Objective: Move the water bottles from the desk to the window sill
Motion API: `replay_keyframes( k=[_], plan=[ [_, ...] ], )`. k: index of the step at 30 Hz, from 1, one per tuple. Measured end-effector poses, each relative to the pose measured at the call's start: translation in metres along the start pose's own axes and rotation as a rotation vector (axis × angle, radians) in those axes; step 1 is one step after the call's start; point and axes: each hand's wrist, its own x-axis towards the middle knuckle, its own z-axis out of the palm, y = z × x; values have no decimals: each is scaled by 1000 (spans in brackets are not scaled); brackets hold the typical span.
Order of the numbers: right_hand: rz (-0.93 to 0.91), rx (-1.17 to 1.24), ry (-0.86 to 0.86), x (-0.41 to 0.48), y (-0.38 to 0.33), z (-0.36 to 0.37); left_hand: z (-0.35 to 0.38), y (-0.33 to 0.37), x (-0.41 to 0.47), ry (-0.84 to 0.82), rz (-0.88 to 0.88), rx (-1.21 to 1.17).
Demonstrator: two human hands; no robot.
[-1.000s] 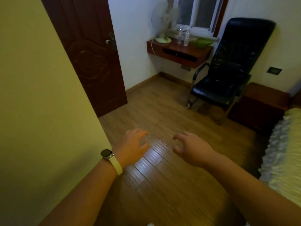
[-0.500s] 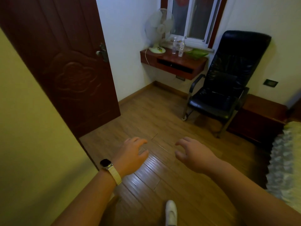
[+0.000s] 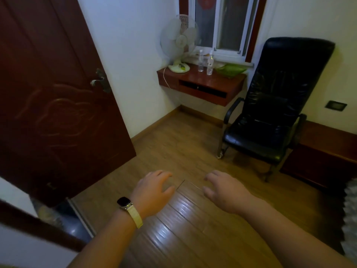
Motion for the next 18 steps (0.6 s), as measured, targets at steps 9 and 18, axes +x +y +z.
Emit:
replay_keyframes(
  k=[9,18],
  plan=[
    [-44,-18,35,109,16,-39,-29,-30,104,53,-7,29],
    [-24,-69,25,241,-4,-37,-35,-106,222,44,30,-40]
  ],
)
